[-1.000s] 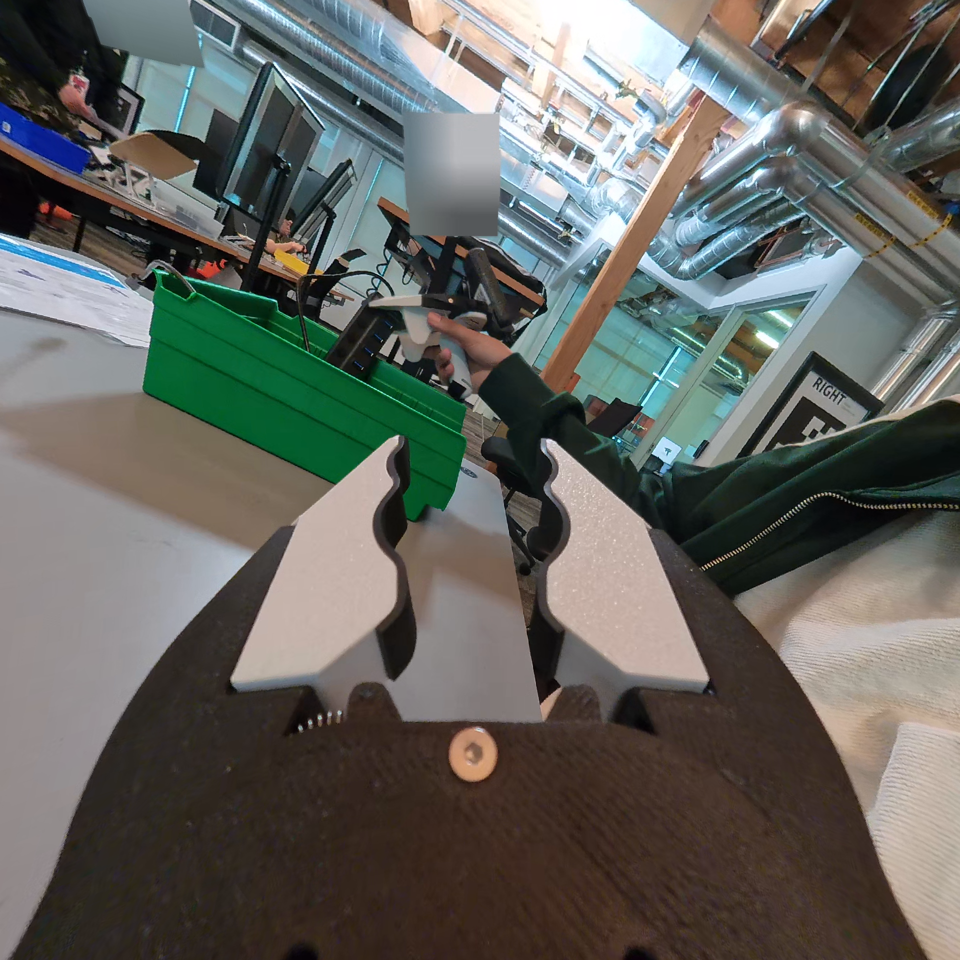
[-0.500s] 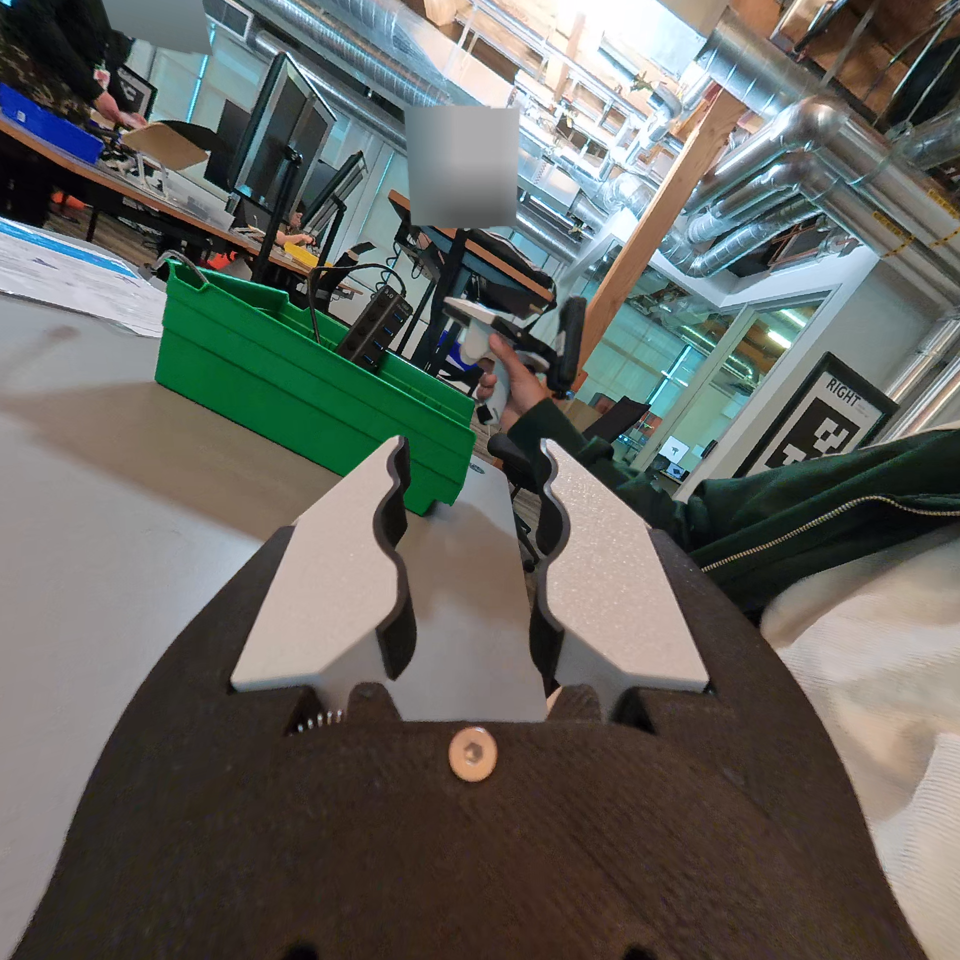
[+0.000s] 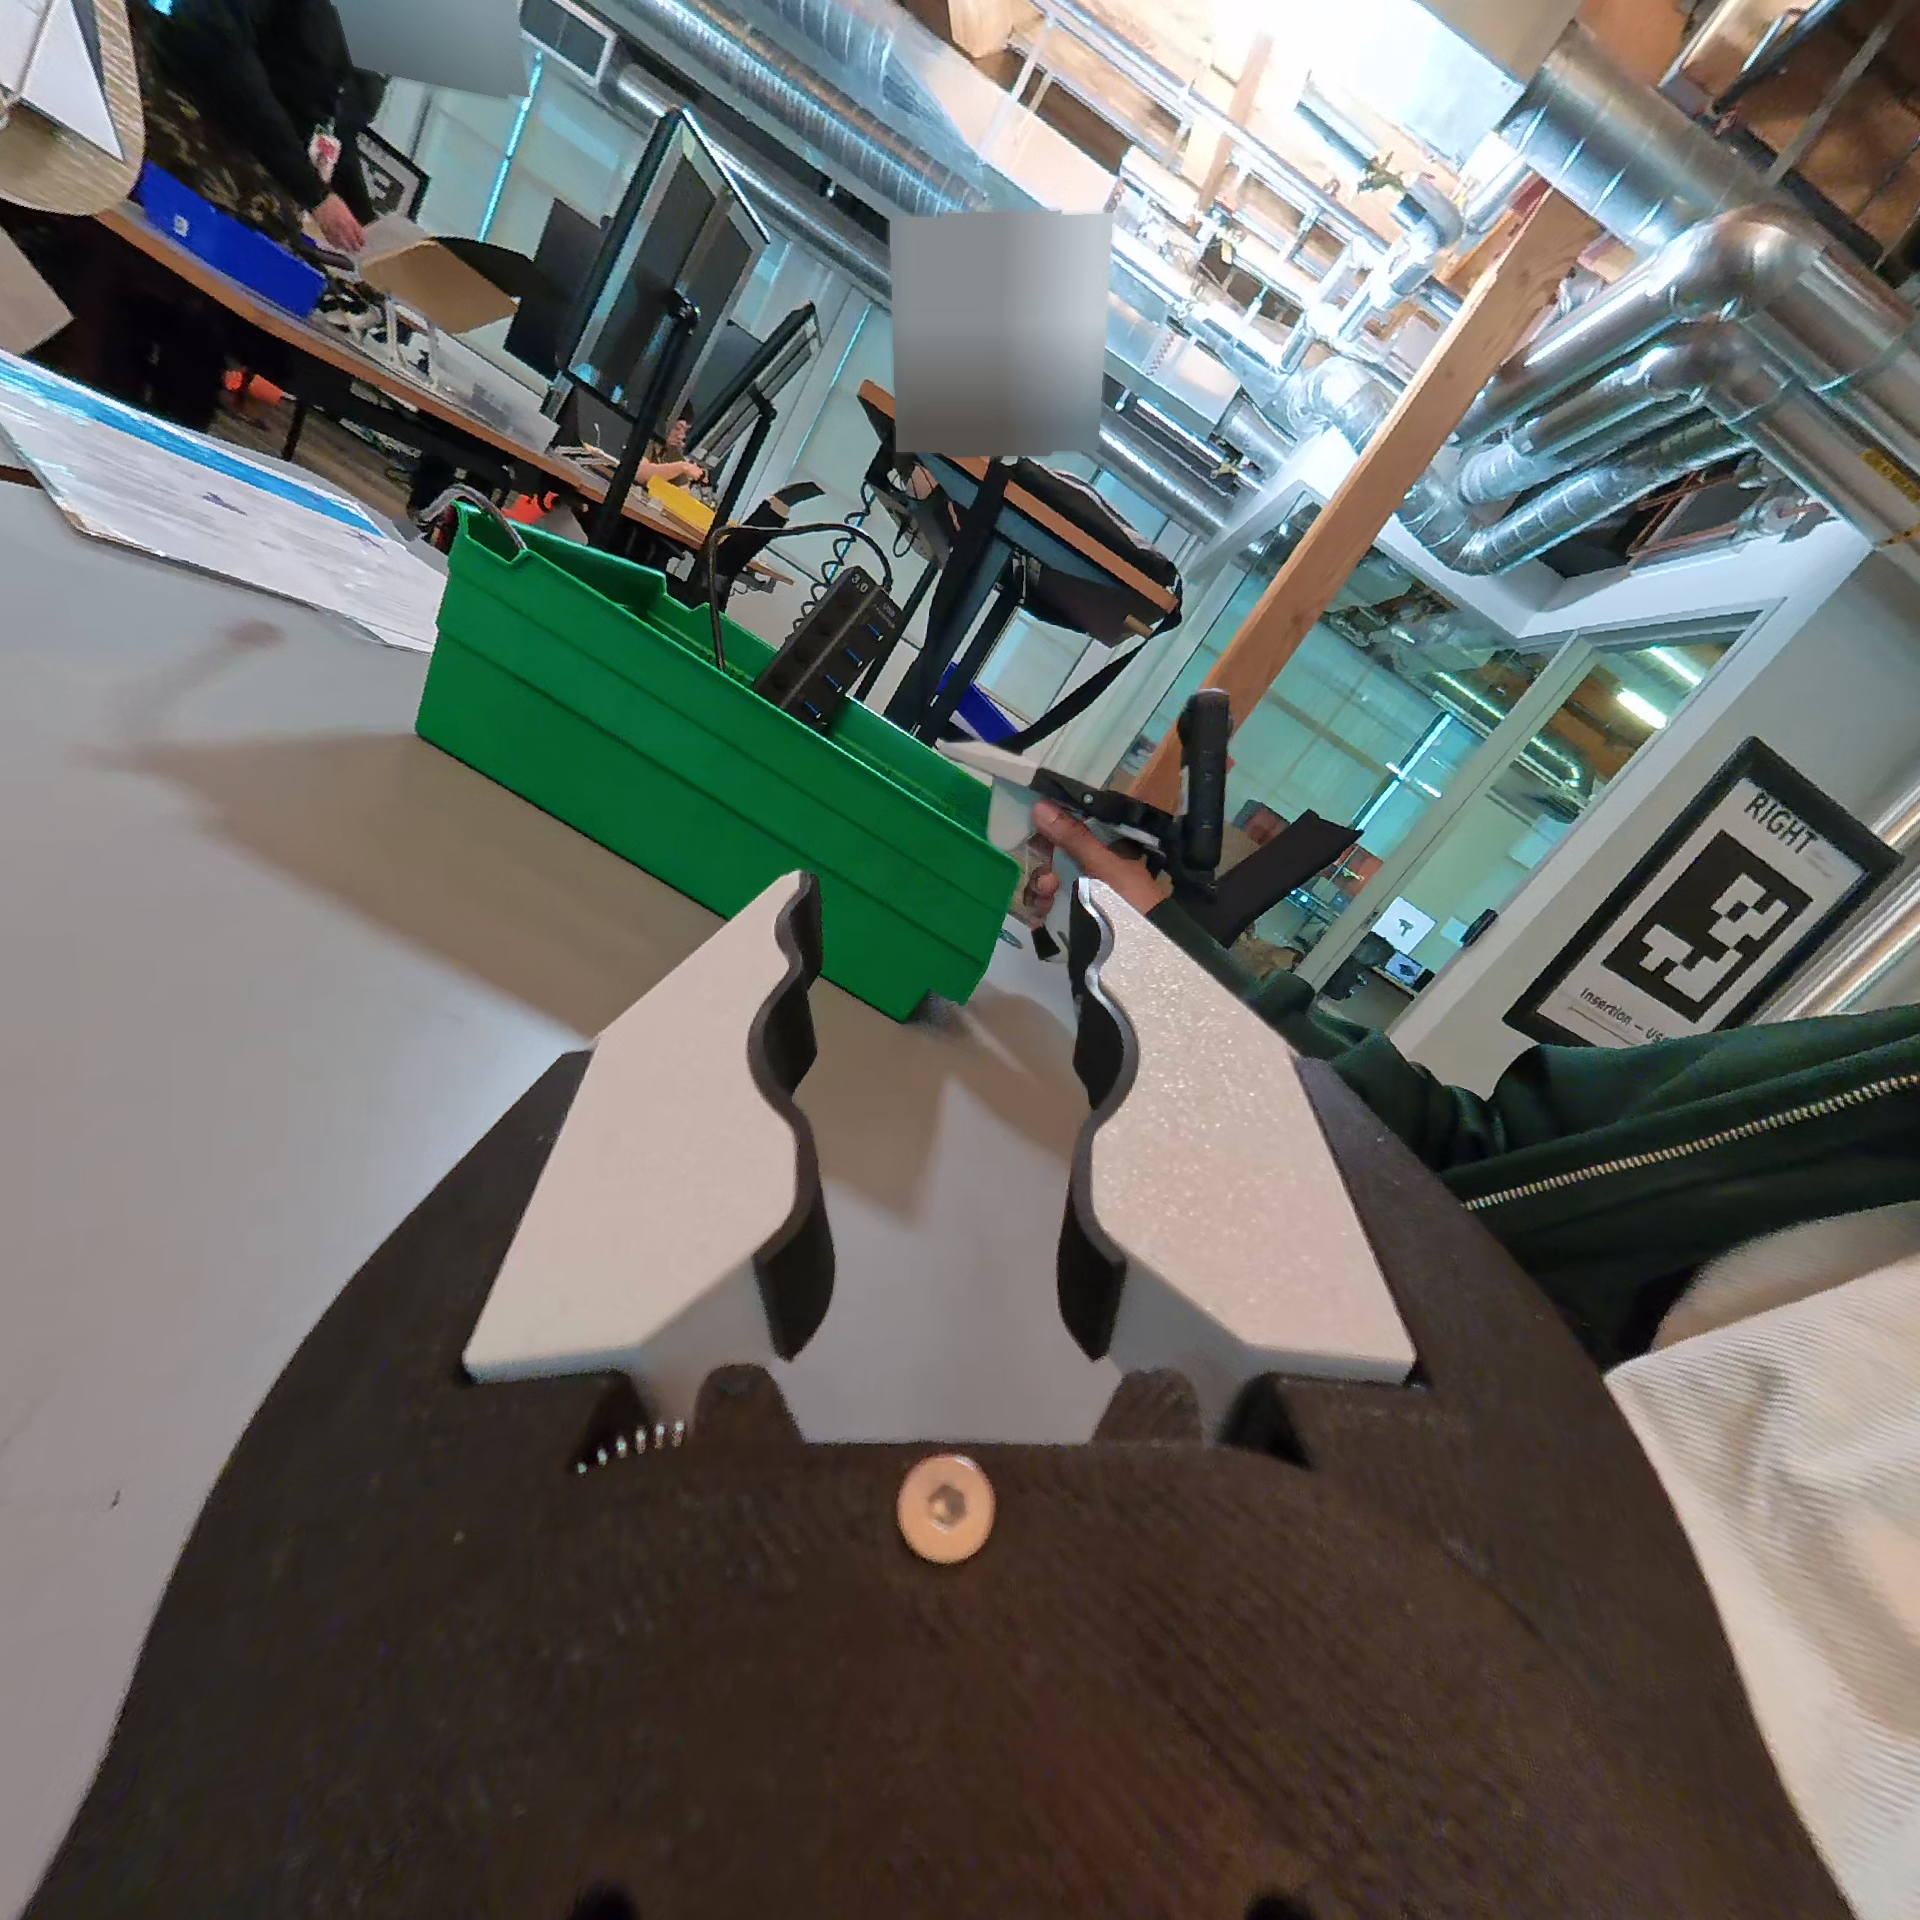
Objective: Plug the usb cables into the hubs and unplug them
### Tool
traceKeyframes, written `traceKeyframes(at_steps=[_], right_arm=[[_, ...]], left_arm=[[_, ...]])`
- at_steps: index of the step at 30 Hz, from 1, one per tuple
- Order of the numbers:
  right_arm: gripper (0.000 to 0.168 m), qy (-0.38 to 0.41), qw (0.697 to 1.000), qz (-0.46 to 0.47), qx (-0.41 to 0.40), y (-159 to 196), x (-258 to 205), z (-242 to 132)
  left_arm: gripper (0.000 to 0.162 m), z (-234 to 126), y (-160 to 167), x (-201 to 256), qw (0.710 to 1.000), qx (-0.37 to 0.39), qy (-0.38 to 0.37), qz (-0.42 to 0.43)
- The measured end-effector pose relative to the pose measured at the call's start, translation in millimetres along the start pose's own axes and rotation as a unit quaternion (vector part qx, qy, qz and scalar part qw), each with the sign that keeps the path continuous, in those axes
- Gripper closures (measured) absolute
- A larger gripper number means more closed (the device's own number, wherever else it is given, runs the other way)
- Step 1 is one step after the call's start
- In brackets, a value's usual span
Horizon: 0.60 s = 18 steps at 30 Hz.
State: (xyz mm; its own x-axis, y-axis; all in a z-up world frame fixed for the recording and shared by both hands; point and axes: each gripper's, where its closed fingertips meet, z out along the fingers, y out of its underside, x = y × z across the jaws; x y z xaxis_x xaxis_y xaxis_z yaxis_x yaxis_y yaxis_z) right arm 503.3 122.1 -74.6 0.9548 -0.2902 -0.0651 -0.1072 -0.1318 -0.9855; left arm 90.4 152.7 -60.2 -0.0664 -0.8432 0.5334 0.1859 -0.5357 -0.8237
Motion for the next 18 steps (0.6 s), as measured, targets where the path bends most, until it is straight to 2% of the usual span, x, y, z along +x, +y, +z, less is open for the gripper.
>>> traceKeyframes(at_steps=[3, 8, 18], right_arm=[[0.094, -0.008, 0.998, -0.010, -0.058, 23, 3, 12], [0.093, -0.009, 0.995, 0.008, -0.097, 40, 10, 18], [0.094, -0.018, 0.991, 0.069, -0.111, 49, 14, 24]], left_arm=[[0.116, 1, 1, -2, 1.000, -0.004, -0.005, 0.002], [0.116, 3, 4, -5, 1.000, -0.009, -0.007, -0.005], [0.116, 4, 5, -6, 1.000, -0.014, -0.007, -0.011]])
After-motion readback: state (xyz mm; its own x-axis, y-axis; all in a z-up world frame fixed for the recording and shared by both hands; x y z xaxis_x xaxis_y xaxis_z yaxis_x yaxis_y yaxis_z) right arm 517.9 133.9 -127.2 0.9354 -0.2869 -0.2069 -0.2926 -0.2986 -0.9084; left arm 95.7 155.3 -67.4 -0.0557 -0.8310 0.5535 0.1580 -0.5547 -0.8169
